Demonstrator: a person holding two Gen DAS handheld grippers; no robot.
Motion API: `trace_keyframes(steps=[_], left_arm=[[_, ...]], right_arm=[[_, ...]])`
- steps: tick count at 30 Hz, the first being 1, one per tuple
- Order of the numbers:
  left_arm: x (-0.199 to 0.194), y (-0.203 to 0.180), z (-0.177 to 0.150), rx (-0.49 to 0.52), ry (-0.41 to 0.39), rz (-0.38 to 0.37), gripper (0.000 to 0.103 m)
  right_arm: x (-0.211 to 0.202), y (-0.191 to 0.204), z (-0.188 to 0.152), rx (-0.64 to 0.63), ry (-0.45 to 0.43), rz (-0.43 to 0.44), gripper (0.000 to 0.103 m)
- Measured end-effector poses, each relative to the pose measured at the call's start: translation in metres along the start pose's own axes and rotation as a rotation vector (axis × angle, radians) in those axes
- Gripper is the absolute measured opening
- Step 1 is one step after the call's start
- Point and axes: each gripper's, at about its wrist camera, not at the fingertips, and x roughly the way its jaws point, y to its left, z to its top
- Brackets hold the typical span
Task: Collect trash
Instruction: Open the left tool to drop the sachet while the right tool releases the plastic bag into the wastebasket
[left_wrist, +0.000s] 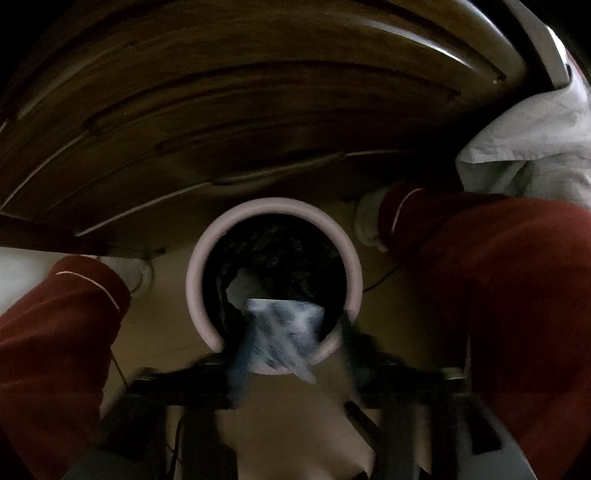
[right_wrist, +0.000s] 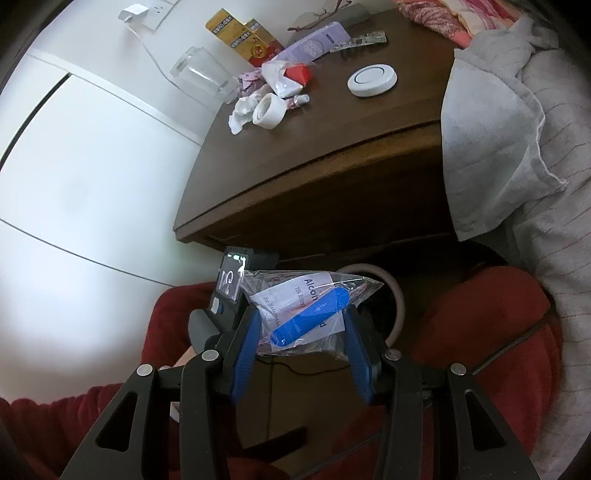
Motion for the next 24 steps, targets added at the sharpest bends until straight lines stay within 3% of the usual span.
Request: trace_keyframes(steps=[2, 3, 12, 15, 24], left_arm=[[-0.002, -0.001, 0.002, 0.002, -0.031, 0.020, 0.086], [-0.003, -0.002, 0.002, 0.004, -0.043, 0.027, 0.087], [-0.014, 0.004, 0.002, 0.011, -0.057, 0.028, 0.088], [-0.031, 0.008, -0.004, 0.006, -0.084, 0.064, 0.088], [-0.088, 0.024, -0.036, 0.030, -0.138, 0.177, 0.090]], right_arm=[[0.002, 0.000, 0.000, 0.003, 0.007, 0.002, 0.045], [0.003, 0.000, 0.000, 0.004, 0.008, 0.001, 0.045], [0.005, -0.001, 0.003, 0.008, 0.016, -0.006, 0.045], [0.009, 0.000, 0.006, 0.011, 0.028, 0.000, 0.045], [0.065, 0.013, 0.020, -0.068, 0.192, -0.064, 0.045]])
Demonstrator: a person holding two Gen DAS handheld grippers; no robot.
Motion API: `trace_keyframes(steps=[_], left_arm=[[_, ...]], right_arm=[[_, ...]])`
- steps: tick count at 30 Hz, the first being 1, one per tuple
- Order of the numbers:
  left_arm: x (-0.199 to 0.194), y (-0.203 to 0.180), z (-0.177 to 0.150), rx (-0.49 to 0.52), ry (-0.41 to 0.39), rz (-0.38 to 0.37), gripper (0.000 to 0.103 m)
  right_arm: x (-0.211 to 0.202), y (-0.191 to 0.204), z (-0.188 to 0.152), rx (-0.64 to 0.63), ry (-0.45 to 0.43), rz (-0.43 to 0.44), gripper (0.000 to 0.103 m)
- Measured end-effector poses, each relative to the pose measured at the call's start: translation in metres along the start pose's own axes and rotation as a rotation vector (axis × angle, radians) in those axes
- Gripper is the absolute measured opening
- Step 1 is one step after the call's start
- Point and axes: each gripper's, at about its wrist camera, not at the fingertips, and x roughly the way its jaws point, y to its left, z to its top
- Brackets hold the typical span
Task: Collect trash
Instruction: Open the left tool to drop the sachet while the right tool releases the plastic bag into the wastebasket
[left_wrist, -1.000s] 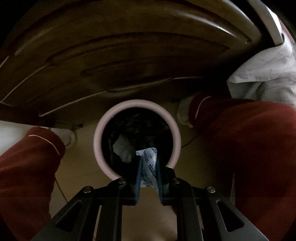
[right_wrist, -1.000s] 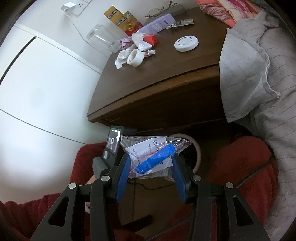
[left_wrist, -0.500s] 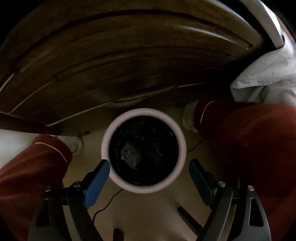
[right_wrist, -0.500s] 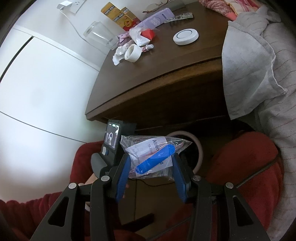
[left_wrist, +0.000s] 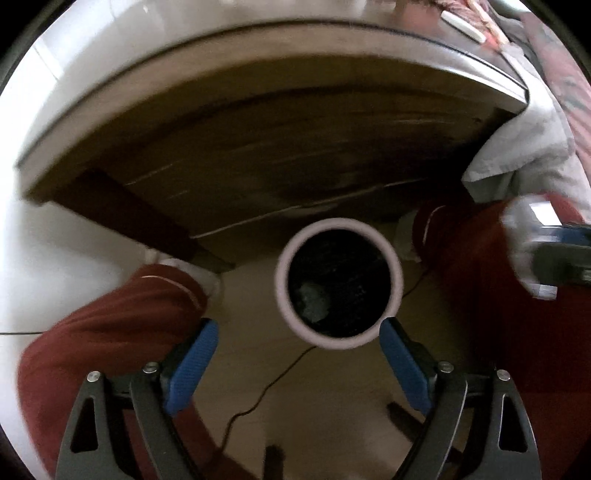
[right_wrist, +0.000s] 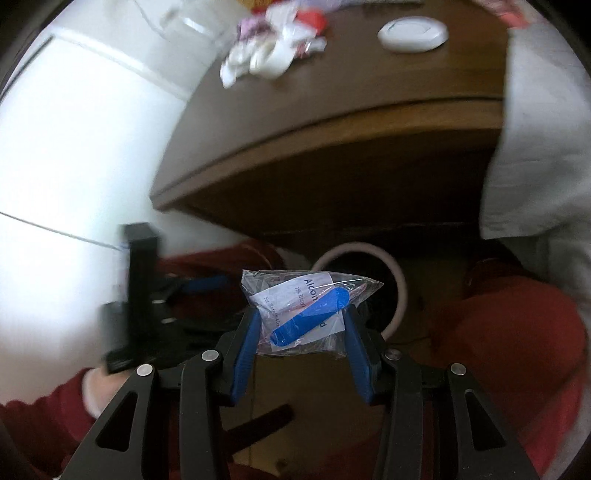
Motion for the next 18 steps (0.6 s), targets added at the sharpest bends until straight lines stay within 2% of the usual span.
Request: trace_keyframes(steps=[3, 8, 16, 18], left_arm=[[-0.005, 0.007, -0.007, -0.014, -0.001, 0.027, 0.090], [-0.009, 0.019, -0.008, -0.068, -0.015, 0.015, 0.090], [-0.009, 0.026, -0.010, -0.084, -0.034, 0.003, 0.090], [-0.010, 0.026, -0.011, -0.086, -0.037, 0.000, 0.090]], right_arm=[[0.035, 0.004, 0.006, -0.029, 0.097, -0.044, 0.045], [0.083, 0.008, 0.011, -0.054, 0.217, -0.095, 0.045], [0.124, 0.012, 0.026, -0.079, 0.265, -0.157, 0.046], [0.127, 0.011, 0.022, -0.077, 0.271, -0.157, 0.049]])
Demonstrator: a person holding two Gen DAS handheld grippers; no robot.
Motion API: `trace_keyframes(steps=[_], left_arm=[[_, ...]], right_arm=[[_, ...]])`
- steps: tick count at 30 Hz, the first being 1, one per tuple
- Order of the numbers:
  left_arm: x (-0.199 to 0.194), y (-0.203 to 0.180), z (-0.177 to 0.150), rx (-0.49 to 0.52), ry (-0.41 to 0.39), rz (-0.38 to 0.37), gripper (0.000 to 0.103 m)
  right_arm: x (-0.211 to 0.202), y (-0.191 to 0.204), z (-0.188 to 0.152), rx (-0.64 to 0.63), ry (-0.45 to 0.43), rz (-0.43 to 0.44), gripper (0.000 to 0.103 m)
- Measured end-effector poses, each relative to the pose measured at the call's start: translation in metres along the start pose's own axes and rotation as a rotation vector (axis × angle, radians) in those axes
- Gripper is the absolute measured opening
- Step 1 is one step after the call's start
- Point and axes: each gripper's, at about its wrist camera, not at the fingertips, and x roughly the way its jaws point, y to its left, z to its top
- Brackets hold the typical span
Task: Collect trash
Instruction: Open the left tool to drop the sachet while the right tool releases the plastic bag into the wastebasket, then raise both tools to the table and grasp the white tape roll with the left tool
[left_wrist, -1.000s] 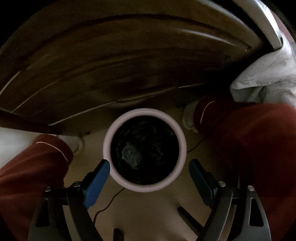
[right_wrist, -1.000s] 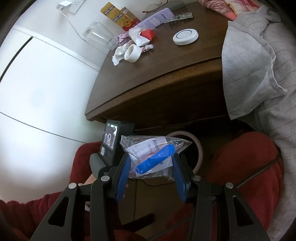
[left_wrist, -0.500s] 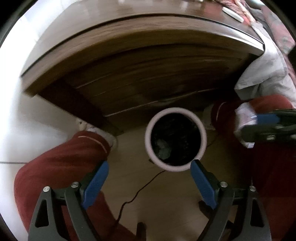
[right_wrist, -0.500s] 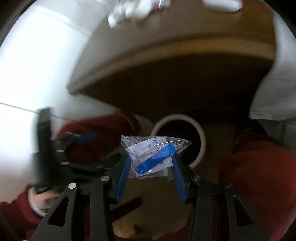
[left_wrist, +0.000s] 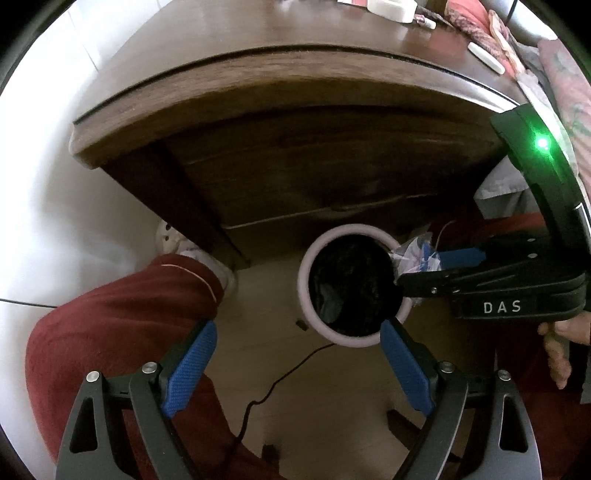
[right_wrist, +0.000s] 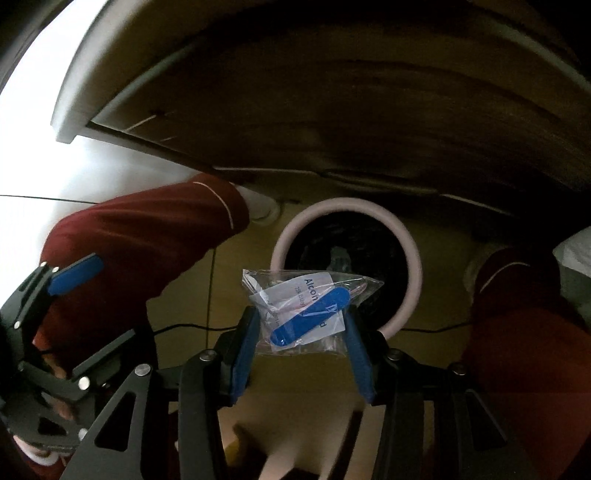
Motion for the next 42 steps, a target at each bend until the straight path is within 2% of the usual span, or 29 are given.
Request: trace_keyframes(steps=[7, 8, 18, 23, 27, 31, 33, 36, 42], left_arm=[[-0.003, -0.002, -0.003, 0.017, -0.009, 0.001, 0.090], [-0.003, -0.002, -0.004, 0.018, -0.011, 0.001, 0.090], [-0.014, -0.008, -0.005, 0.029, -0.047, -0.007, 0.090], [-0.034, -0.008, -0.002, 0.021, -0.127, -0.052, 0.090], [-0.057, -0.009, 0.005, 0.007, -0.201, -0.090, 0.090], [-0.083, -0.011, 0.027, 0.018, -0.275, -0.093, 0.090], [-0.093, -0.013, 0.046, 0.022, -0.303, -0.089, 0.090], [-0.105, -0.014, 0.078, 0.010, -0.343, -0.091, 0.090], [-0.103, -0.035, 0.140, 0.025, -0.357, -0.125, 0.090]], right_arm=[[-0.006, -0.003, 0.001, 0.007, -0.025, -0.027, 0.078], [-0.008, -0.003, 0.001, 0.011, -0.029, -0.023, 0.079], [-0.041, -0.005, -0.011, 0.023, -0.086, 0.022, 0.080], [-0.077, -0.006, -0.028, 0.051, -0.178, 0.072, 0.080], [-0.115, 0.004, -0.044, -0.006, -0.297, 0.077, 0.080], [-0.162, 0.016, -0.059, -0.085, -0.523, 0.050, 0.080], [-0.179, 0.019, -0.062, -0.109, -0.595, 0.026, 0.080], [-0.193, 0.016, -0.054, -0.097, -0.607, -0.011, 0.080], [-0.205, -0.016, -0.049, -0.005, -0.610, 0.034, 0.080]])
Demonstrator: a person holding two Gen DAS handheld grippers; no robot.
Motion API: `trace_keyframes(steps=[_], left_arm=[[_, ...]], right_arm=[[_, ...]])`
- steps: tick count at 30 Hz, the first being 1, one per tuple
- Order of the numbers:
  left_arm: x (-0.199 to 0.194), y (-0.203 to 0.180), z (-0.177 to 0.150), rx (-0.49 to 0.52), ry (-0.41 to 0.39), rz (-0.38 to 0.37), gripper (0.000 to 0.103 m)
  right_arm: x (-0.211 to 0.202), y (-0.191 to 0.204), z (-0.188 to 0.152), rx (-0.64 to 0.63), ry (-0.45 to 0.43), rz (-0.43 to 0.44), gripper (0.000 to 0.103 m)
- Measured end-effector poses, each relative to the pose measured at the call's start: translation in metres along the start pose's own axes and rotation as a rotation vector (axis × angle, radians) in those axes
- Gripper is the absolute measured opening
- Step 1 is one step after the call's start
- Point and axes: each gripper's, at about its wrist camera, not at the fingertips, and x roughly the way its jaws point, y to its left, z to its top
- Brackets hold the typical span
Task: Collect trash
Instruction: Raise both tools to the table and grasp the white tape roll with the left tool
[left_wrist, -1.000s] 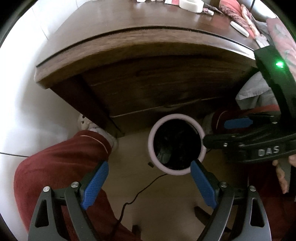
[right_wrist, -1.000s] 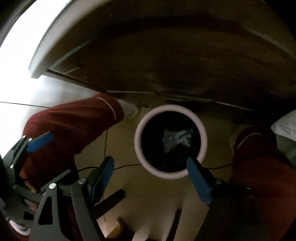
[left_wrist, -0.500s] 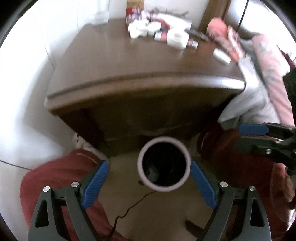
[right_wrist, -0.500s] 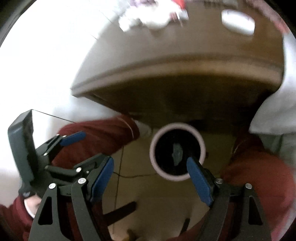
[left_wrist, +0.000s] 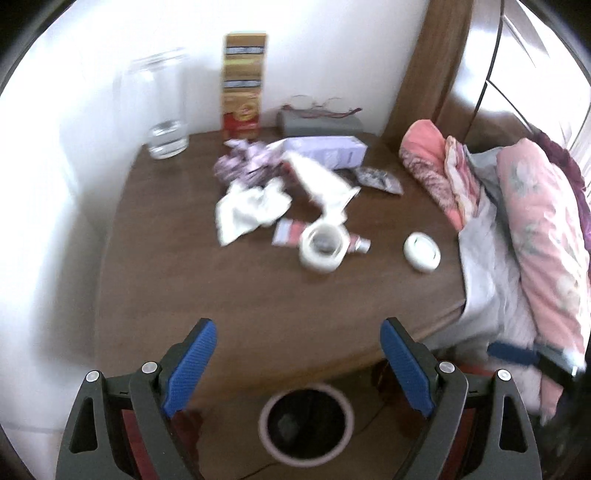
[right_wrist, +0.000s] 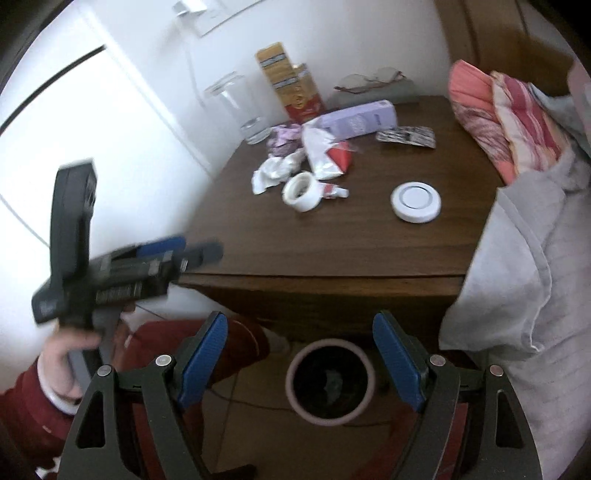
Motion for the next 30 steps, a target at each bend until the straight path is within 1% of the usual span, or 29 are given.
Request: trace_keyframes(steps=[3, 8, 14, 18, 24, 25, 26, 27, 29, 30], left_arm=[[0.021, -0.009, 0.019, 0.011, 0.010, -0.018, 0.090], [0.048, -0.014, 0.036, 0.007, 0.019, -0.055, 0.090], [0.070, -0.016, 0.042, 0.032, 0.045, -0.035, 0.090], [0.081, -0.015, 0.042, 0.032, 0.063, -0.046, 0.083], [0.091, -0.017, 0.045, 0.056, 0.055, -0.035, 0.081], [0.091, -0.018, 0.046, 0.062, 0.055, -0.031, 0.079], [0.091, -0.018, 0.047, 0.070, 0.052, -0.025, 0.069], [0.091, -0.019, 0.048, 0.076, 0.051, -0.023, 0.056], [0.091, -0.020, 0.049, 0.086, 0.053, -0.022, 0.044], [0.091, -0.020, 0.049, 0.094, 0.054, -0.022, 0.044]], right_arm=[[0.001, -0.007, -0.004, 0.018, 0.003, -0.003, 0.080], [0.001, -0.020, -0.007, 0.056, 0.020, 0.004, 0.080], [0.004, -0.032, -0.009, 0.085, 0.028, 0.015, 0.080], [0.009, -0.036, -0.007, 0.098, 0.036, 0.023, 0.080], [0.015, -0.039, -0.005, 0.103, 0.050, 0.034, 0.080], [0.015, -0.040, -0.005, 0.103, 0.051, 0.035, 0.080], [0.016, -0.040, -0.005, 0.104, 0.052, 0.035, 0.080], [0.016, -0.041, -0.005, 0.105, 0.054, 0.035, 0.080], [0.018, -0.042, -0.004, 0.109, 0.057, 0.036, 0.080], [0.018, -0.043, -0.004, 0.111, 0.059, 0.035, 0.080]])
